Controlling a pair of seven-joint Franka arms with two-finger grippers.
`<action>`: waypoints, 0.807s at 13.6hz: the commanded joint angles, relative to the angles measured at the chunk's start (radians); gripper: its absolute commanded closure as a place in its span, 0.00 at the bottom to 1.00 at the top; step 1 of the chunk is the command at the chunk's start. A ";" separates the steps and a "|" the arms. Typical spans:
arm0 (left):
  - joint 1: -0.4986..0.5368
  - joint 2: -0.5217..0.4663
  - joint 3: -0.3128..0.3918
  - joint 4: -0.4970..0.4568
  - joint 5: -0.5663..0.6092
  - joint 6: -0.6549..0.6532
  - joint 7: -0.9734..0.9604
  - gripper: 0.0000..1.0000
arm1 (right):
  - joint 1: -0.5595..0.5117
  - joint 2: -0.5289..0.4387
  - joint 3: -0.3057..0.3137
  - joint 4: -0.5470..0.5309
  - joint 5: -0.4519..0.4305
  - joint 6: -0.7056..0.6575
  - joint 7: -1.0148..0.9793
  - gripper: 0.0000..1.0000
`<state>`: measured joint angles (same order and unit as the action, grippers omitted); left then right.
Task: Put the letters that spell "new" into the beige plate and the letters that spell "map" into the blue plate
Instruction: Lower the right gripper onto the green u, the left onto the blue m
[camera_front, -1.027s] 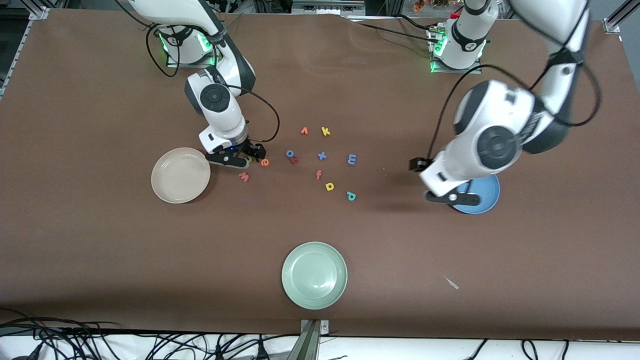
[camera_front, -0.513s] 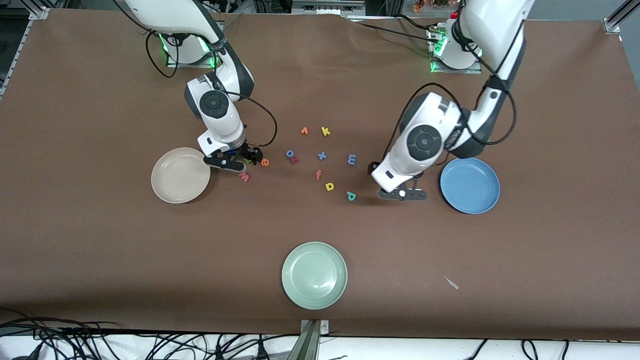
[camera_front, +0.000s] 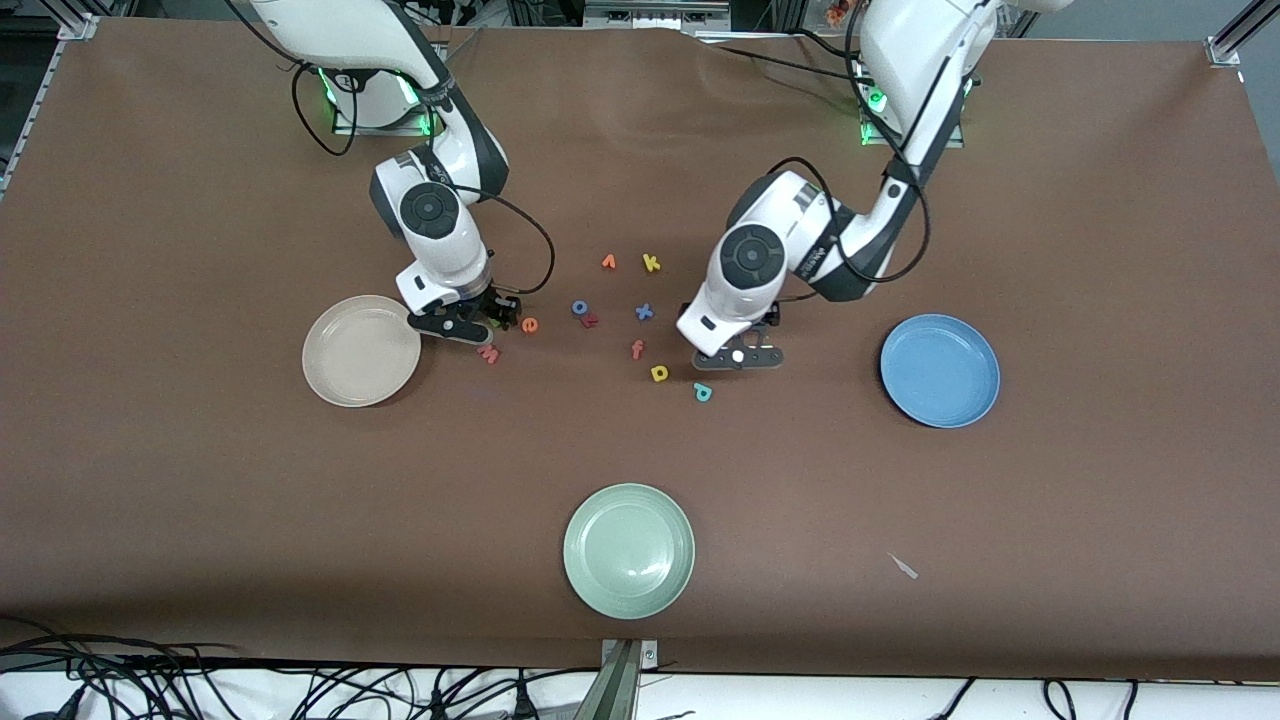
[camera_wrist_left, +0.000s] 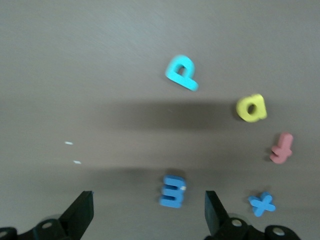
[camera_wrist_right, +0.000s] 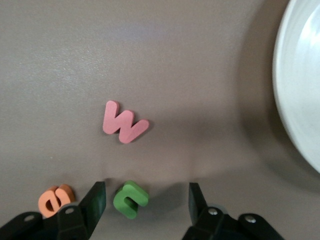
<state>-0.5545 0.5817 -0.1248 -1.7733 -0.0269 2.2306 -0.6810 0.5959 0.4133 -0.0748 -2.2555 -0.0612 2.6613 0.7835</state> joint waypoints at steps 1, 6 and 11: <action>-0.051 0.007 0.010 -0.080 0.005 0.124 -0.011 0.09 | -0.004 0.019 0.004 0.002 -0.012 0.031 0.022 0.35; -0.091 0.033 0.011 -0.081 0.015 0.135 0.004 0.26 | -0.001 0.016 0.016 0.005 -0.003 0.026 0.060 0.36; -0.088 0.050 0.011 -0.072 0.104 0.144 0.005 0.29 | -0.001 0.016 0.029 0.005 -0.003 0.026 0.062 0.36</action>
<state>-0.6376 0.6208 -0.1186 -1.8547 0.0420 2.3619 -0.6812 0.5978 0.4250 -0.0519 -2.2541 -0.0610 2.6784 0.8284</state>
